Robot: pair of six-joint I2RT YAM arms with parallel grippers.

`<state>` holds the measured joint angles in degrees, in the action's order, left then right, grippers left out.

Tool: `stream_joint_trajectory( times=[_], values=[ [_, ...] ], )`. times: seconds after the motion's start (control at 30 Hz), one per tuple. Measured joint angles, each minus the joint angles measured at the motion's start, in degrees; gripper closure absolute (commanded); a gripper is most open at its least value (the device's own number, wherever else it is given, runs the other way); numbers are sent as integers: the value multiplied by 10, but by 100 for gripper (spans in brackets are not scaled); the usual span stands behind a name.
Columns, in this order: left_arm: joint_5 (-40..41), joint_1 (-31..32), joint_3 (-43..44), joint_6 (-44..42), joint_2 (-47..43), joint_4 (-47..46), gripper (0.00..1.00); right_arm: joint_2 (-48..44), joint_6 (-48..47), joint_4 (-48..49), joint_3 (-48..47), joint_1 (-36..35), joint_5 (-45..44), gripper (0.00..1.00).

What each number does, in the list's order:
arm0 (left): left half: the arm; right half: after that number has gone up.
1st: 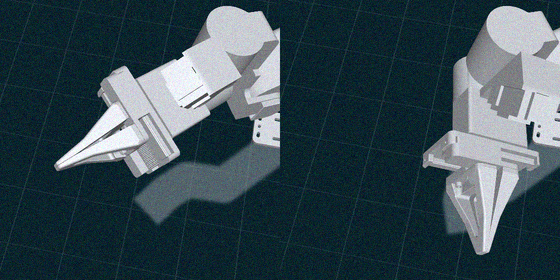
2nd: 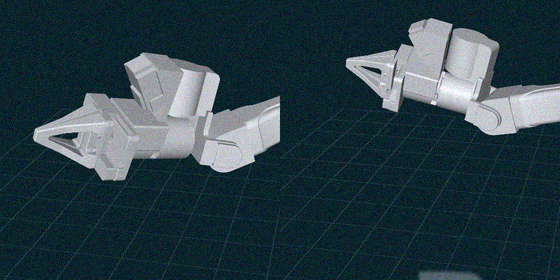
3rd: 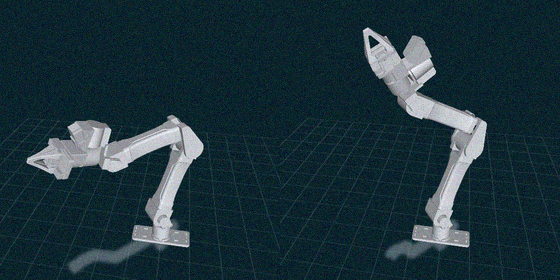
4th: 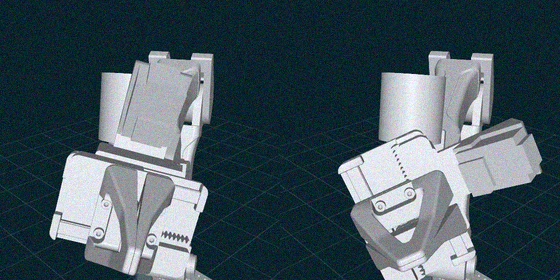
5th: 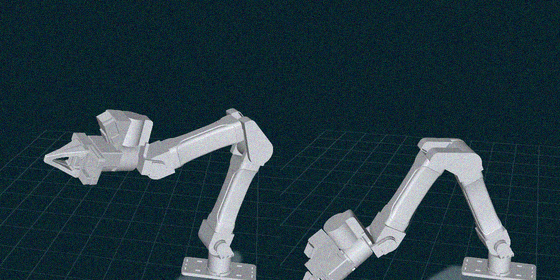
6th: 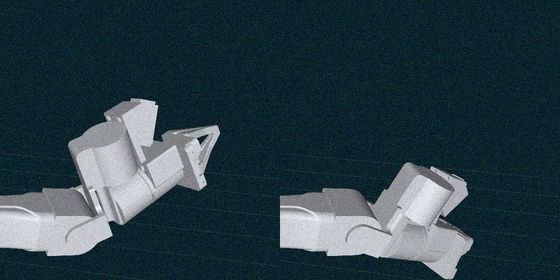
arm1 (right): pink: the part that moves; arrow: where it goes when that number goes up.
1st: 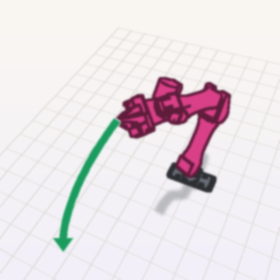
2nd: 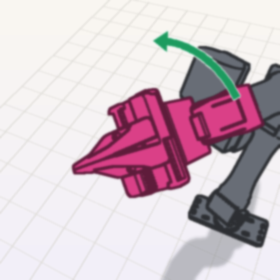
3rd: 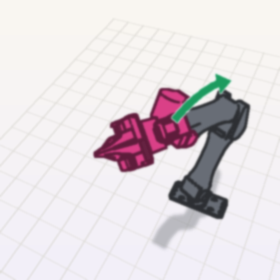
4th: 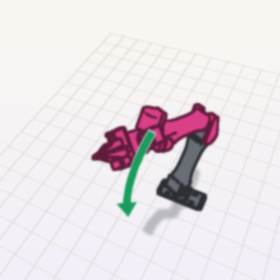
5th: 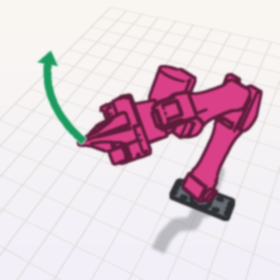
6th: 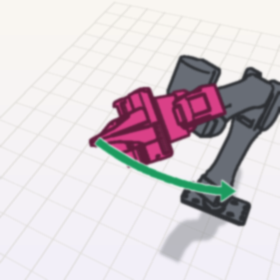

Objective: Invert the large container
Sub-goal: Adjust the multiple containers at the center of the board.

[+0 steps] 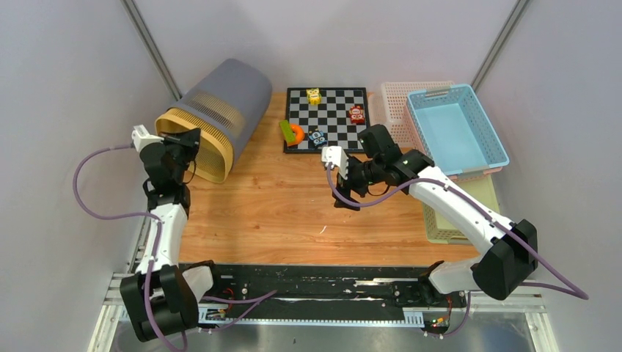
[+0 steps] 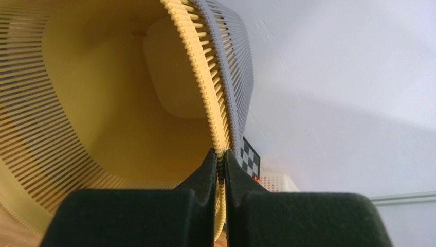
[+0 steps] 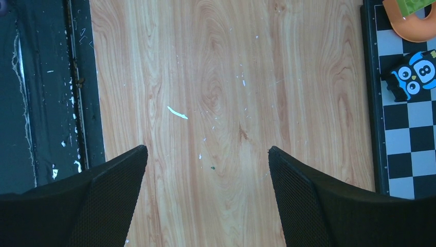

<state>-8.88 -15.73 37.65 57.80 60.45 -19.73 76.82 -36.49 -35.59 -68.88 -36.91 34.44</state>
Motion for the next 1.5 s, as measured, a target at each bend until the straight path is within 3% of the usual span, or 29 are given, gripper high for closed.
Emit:
stream_joint_trajectory(
  times=[0.7, 0.97, 1.3, 1.5],
  values=[
    [-21, -38, 142, -17, -74, 297, 100, 8, -6, -3, 0, -23, -11, 10],
    [-9, -40, 229, -118, -130, 434, 100, 10, -9, -17, -20, -24, -15, 10],
    [-2, -40, 311, -275, -177, 520, 100, 10, -9, -22, -29, -24, -15, 10],
    [-49, -40, 356, -394, -188, 565, 100, 10, -9, -23, -31, -27, -15, 10]
  ],
)
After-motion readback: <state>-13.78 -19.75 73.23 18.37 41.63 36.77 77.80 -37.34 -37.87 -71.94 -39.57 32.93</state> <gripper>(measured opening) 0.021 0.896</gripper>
